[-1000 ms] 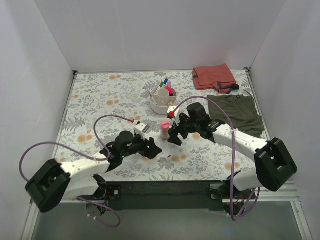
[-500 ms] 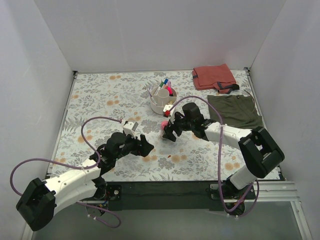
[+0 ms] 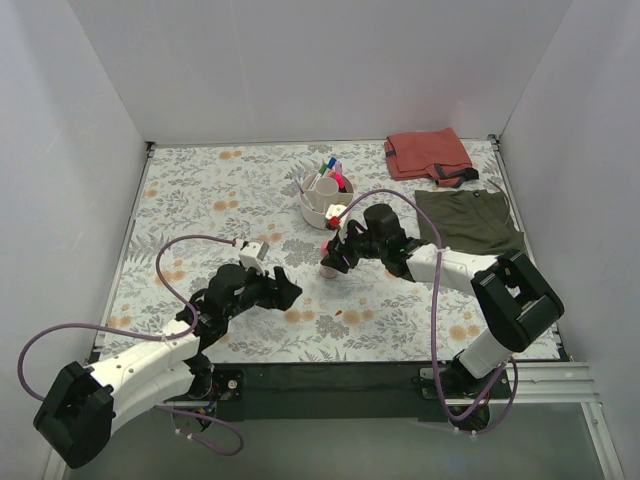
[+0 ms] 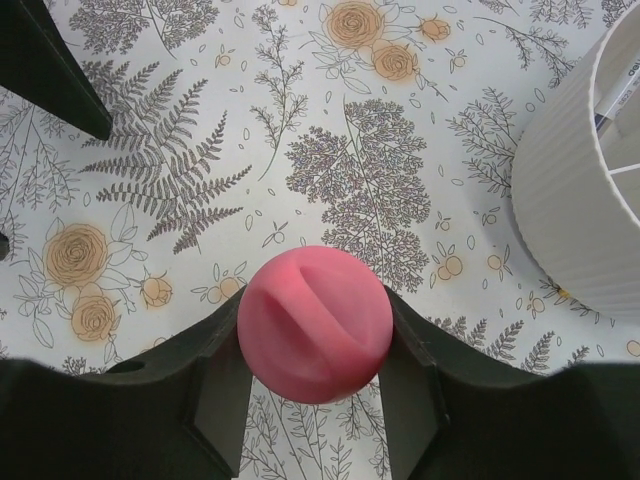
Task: Sort the stationery into containers
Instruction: Pick up the pen from the center of the board, then place the pen at the center of the board.
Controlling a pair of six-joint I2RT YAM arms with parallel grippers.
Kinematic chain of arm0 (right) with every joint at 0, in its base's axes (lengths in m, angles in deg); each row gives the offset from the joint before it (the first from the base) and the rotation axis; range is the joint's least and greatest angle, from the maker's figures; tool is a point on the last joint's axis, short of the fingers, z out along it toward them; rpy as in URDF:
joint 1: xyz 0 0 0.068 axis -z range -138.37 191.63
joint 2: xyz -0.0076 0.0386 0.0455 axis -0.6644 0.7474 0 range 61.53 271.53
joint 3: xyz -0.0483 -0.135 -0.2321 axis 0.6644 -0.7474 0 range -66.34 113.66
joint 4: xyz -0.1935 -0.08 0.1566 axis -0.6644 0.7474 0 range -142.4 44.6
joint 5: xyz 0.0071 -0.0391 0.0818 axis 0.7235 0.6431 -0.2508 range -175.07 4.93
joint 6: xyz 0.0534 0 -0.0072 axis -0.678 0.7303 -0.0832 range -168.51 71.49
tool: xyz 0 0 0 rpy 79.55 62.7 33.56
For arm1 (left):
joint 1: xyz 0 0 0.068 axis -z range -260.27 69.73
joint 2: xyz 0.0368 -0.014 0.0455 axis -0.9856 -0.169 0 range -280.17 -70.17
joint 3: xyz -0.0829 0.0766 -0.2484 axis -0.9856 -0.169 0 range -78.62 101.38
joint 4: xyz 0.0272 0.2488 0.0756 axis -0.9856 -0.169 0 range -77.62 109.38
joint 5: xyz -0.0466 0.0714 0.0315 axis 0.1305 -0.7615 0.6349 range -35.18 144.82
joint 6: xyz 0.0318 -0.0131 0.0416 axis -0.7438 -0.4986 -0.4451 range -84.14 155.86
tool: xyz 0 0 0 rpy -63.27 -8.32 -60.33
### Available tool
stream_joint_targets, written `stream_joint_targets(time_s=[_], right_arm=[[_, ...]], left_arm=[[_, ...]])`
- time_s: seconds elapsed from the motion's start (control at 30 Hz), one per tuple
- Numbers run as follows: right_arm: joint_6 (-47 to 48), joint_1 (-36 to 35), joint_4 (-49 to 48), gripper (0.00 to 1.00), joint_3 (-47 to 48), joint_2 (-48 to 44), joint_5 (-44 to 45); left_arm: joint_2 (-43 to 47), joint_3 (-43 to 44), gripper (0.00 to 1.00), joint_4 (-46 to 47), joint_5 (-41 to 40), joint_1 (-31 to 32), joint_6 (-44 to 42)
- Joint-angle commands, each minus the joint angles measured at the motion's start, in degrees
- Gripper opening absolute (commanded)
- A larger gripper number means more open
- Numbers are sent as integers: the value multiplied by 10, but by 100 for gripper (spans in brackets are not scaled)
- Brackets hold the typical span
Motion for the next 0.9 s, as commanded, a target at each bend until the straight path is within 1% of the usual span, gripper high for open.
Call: stream_joint_targets(time_s=[0.0,0.03,0.1,0.13,0.2,0.23,0.27,0.33,0.37,0.43,0.47,0.5,0.6,0.63,0.67,0.7,0.73,0.8,0.87], right_arm=[[8,-8,-32,43,-8,1,-10],[12,-8,-24,34,-9,-3,-10],[26,-8,-3,24,5,-10,-12],[34,-7,38,16,19,-19,-12],[61,-6,84,10,53,-26,-11],[68,-2,113,7,99,-30,-11],[77,1,157,5,122,-31,-11],[98,13,186,4,193,-27,-11],[105,16,234,4,222,-23,-10],[125,26,268,3,271,-4,-8],[130,27,286,2,322,4,-6],[136,33,307,2,343,10,-3],[144,43,337,1,433,36,12],[144,46,339,1,452,53,22],[143,48,340,1,470,62,24],[143,54,343,1,511,73,25],[146,56,354,1,530,97,27],[143,61,363,1,585,134,29],[144,66,370,1,614,157,30]], left_arm=[[18,3,74,3,7,-25,0],[20,3,74,5,10,-36,1],[21,6,74,8,10,-48,1],[21,12,74,6,12,-59,-1],[16,34,73,1,18,-73,-16],[9,42,73,-8,13,-78,-23],[3,50,73,-12,8,-87,-27],[-8,74,73,-19,16,-103,-44],[-12,83,73,-22,17,-107,-51],[-27,107,73,-34,20,-118,-63],[-30,114,73,-34,33,-122,-70],[-33,121,73,-39,34,-124,-81],[-47,153,73,-53,60,-150,-110],[-53,160,72,-62,72,-172,-136],[-61,178,71,-69,89,-184,-155],[-77,189,68,-77,124,-196,-174],[-87,201,66,-110,135,-220,-207],[-105,237,63,-135,165,-246,-239],[-107,255,63,-163,146,-262,-276]])
